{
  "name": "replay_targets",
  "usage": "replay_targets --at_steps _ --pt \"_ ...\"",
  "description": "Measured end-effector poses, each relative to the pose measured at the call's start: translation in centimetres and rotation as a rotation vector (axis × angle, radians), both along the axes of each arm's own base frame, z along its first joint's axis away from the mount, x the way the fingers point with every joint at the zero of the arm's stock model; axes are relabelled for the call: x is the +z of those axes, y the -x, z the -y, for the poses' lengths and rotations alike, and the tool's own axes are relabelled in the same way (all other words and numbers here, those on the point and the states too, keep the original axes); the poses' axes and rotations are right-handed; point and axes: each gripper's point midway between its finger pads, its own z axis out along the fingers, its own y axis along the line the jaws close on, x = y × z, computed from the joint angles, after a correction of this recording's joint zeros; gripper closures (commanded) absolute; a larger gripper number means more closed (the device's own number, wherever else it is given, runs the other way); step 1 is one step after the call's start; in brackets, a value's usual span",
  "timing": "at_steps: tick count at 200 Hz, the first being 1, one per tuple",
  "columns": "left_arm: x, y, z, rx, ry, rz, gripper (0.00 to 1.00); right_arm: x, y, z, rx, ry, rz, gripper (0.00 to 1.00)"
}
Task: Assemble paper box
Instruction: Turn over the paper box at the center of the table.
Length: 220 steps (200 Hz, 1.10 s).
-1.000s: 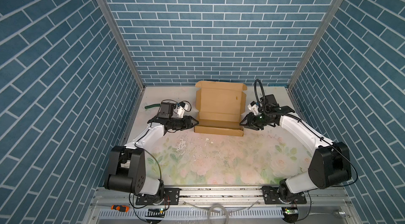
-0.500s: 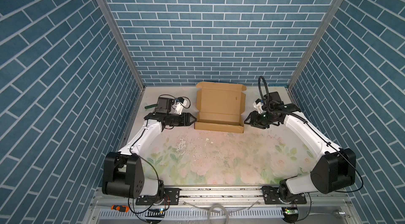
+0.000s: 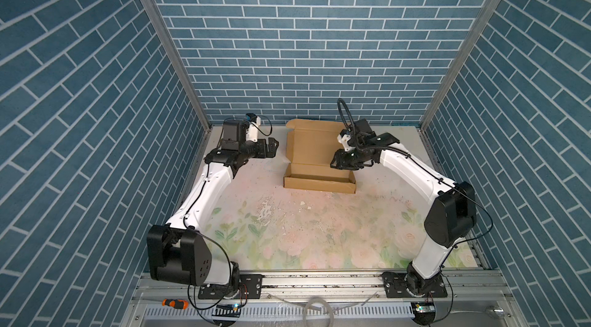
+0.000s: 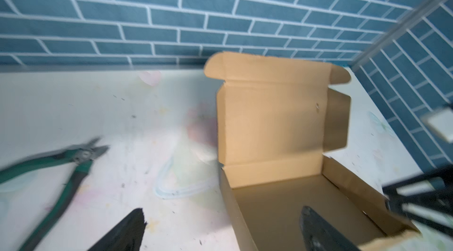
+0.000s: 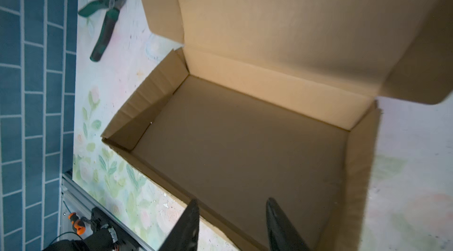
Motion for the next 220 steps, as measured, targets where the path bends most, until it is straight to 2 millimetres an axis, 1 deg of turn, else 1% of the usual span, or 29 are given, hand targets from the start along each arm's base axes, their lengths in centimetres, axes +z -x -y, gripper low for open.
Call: replay_targets --at_steps 14,24,42,61,74,82,90,105,118,126,138,151,163,171,185,198,211,220 --pt "0.9 0.0 -1.5 0.047 0.022 0.043 0.08 -0.9 1.3 -0.8 0.029 0.034 -0.002 0.58" --pt "1.6 0.0 -2.5 0.069 0.043 0.062 0.12 -1.7 2.0 -1.2 0.045 0.055 -0.006 0.59" --pt "2.4 -0.5 -4.2 0.111 0.079 0.071 0.19 -4.2 3.9 -1.4 0.075 0.118 -0.020 0.59" --pt "3.0 -0.9 -4.5 0.112 0.092 0.069 0.19 -7.7 6.6 -0.5 0.106 0.214 -0.057 0.59" --pt "3.1 -0.9 -4.3 0.102 0.097 0.070 0.18 -9.5 8.1 0.2 0.124 0.267 -0.082 0.59" --pt "3.1 -0.9 -4.1 0.093 0.101 0.069 0.17 -10.0 8.5 0.5 0.131 0.290 -0.087 0.58" --pt "3.1 -0.9 -3.9 0.085 0.105 0.068 0.16 -10.0 8.4 0.7 0.131 0.300 -0.079 0.57" --pt "3.2 -0.9 -3.4 0.056 0.110 0.065 0.16 -9.3 7.7 0.6 0.137 0.295 -0.048 0.54" --pt "3.5 -1.4 -2.8 0.017 0.102 0.071 0.14 -8.0 6.7 0.2 0.144 0.274 -0.014 0.50" --pt "3.8 -1.9 -2.3 -0.007 0.091 0.074 0.14 -6.8 5.9 -0.2 0.145 0.254 0.013 0.48" --pt "4.3 -2.6 -1.6 -0.046 0.070 0.073 0.13 -4.4 4.5 -0.7 0.148 0.210 0.060 0.45" --pt "4.8 -3.6 -0.9 -0.085 0.046 0.076 0.12 -1.2 2.5 -0.3 0.129 0.161 0.118 0.40" --pt "5.3 -4.6 -0.2 -0.118 0.028 0.079 0.12 2.0 0.1 1.0 0.085 0.119 0.181 0.33" --pt "5.6 -5.3 0.2 -0.137 0.017 0.079 0.11 4.2 -1.6 2.4 0.046 0.099 0.228 0.31" --pt "5.9 -6.6 1.1 -0.173 -0.004 0.078 0.08 8.3 -4.8 5.4 -0.032 0.078 0.313 0.26" --pt "6.0 -7.8 2.2 -0.216 -0.029 0.073 0.06 11.5 -7.3 8.1 -0.093 0.080 0.380 0.25" --pt "5.5 -8.6 3.8 -0.271 -0.064 0.059 0.05 14.0 -9.1 9.9 -0.123 0.096 0.431 0.23" --pt "4.8 -8.9 4.9 -0.311 -0.091 0.044 0.03 15.0 -10.1 10.3 -0.120 0.107 0.455 0.23"
